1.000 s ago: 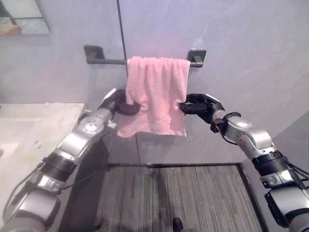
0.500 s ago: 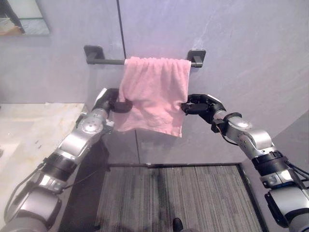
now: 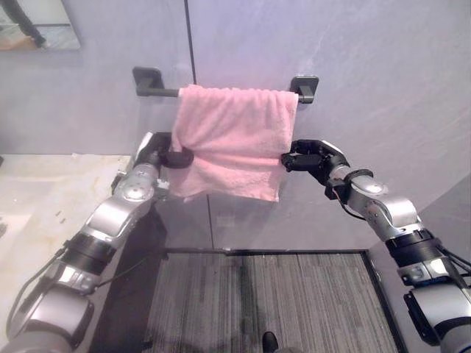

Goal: Organize the bathroom.

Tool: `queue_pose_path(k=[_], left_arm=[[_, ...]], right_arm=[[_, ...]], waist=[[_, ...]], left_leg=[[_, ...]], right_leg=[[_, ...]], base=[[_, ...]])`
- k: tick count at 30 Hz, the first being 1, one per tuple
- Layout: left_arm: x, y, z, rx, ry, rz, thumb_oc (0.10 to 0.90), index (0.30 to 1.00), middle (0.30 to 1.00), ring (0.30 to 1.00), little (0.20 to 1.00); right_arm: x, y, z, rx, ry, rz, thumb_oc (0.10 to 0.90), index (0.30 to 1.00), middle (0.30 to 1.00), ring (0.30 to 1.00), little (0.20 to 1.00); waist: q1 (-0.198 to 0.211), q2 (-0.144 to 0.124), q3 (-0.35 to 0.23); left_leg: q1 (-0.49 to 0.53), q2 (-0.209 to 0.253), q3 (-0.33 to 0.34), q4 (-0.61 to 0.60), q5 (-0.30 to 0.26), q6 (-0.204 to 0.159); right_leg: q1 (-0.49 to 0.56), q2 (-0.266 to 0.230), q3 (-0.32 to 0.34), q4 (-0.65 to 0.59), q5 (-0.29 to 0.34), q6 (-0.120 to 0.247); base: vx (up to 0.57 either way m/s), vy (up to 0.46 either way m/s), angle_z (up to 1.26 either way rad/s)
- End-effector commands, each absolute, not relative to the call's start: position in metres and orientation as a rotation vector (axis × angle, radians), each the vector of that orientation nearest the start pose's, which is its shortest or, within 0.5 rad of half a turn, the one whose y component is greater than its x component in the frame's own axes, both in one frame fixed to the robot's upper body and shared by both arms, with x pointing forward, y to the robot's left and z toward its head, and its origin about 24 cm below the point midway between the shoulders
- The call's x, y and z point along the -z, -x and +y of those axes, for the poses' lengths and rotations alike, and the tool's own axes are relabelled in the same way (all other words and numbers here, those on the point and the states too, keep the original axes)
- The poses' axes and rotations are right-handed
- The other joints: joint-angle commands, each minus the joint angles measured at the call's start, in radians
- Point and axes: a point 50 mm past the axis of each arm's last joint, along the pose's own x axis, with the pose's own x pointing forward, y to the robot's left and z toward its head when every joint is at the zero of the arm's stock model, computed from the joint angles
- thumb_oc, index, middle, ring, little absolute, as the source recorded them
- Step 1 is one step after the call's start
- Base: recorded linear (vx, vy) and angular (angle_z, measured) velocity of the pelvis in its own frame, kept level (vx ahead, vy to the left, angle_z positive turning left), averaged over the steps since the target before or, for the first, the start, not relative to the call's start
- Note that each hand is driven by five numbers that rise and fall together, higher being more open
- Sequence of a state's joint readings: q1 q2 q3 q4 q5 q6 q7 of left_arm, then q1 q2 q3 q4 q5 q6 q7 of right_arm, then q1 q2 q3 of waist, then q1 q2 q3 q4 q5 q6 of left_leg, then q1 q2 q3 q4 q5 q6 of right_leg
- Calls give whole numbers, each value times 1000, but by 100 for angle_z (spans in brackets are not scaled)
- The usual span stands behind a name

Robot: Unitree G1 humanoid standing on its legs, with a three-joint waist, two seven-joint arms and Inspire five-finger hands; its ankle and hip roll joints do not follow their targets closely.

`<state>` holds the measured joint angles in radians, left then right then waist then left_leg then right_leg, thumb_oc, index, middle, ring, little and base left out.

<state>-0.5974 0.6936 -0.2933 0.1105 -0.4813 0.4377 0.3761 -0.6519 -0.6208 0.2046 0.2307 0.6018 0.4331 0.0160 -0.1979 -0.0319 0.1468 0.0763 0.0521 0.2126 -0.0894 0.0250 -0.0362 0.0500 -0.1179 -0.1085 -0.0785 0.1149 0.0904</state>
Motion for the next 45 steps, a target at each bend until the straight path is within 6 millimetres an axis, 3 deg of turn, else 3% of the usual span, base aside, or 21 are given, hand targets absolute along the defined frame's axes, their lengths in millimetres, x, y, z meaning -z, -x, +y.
queue_pose_path(k=[1,7,18,19,20,21,22,23,24,25,35,45], left_arm=[[-200,-344,247,-457,-254,-137,400,300,300,300,300],[-198,-342,254,-492,-233,-136,400,300,300,300,300],[-198,-342,243,-387,-274,-133,400,300,300,300,300],[-199,-342,240,-364,-293,-143,469,404,404,404,404],[-199,-342,240,-364,-293,-143,469,404,404,404,404],[-201,-341,239,-352,-298,-153,536,505,505,505,505],[-201,-342,238,-346,-299,-154,571,556,556,556,556],[-201,-342,236,-327,-305,-161,800,900,900,900,900],[-202,-341,235,-318,-305,-160,800,900,900,900,900],[-201,-342,233,-302,-307,-153,800,900,900,900,900],[-196,-342,227,-236,-310,-116,800,900,900,900,900],[-184,-341,233,-320,-271,-67,800,900,900,900,900]], right_arm=[[-237,-363,-227,-47,111,-214,400,300,300,300,300],[-241,-362,-232,-9,110,-213,400,300,300,300,300],[-243,-358,-236,-9,98,-220,400,300,300,300,300],[-242,-357,-236,-14,100,-218,400,300,300,300,300],[-242,-357,-236,-14,100,-218,400,300,300,300,300],[-241,-357,-237,-18,101,-217,400,300,300,300,300],[-241,-357,-237,-19,102,-215,400,300,300,300,300],[-239,-357,-236,-33,106,-206,411,316,316,316,316],[-239,-357,-237,-34,108,-205,483,425,425,425,425],[-238,-357,-236,-31,114,-205,800,900,900,900,900],[-238,-356,-239,-44,142,-203,800,900,900,900,900],[-231,-356,-246,15,203,-180,800,900,900,900,900]], waist=[[25,24,-99],[24,21,-96],[15,17,-87],[11,19,-86],[11,19,-86],[10,18,-85],[9,18,-85],[7,19,-84],[7,19,-83],[6,18,-83],[3,19,-80],[4,19,-80]], left_leg=[[14,83,74,85,-61,-22],[9,84,73,90,-60,-22],[3,84,80,104,-68,-21],[4,84,84,103,-69,-21],[4,84,84,103,-69,-21],[5,84,85,103,-68,-21],[6,84,86,103,-68,-21],[9,82,89,101,-69,-20],[9,82,90,101,-69,-20],[10,82,90,102,-70,-20],[17,81,98,102,-72,-17],[21,82,100,101,-74,-14]], right_leg=[[-74,-70,41,76,-61,157],[-73,-70,41,77,-62,152],[-81,-71,52,83,-61,155],[-82,-71,56,83,-61,155],[-82,-71,56,83,-61,155],[-82,-70,58,83,-60,155],[-83,-70,59,83,-60,155],[-84,-69,61,83,-60,155],[-84,-69,62,84,-60,156],[-84,-69,63,84,-59,156],[-86,-69,67,88,-57,159],[-87,-67,63,92,-58,158]], base=[[14,0,5],[7,0,3],[0,0,0],[0,0,0],[0,0,0],[0,0,0],[0,0,0],[0,0,0],[0,0,0],[0,0,0],[0,0,0],[0,0,0]])
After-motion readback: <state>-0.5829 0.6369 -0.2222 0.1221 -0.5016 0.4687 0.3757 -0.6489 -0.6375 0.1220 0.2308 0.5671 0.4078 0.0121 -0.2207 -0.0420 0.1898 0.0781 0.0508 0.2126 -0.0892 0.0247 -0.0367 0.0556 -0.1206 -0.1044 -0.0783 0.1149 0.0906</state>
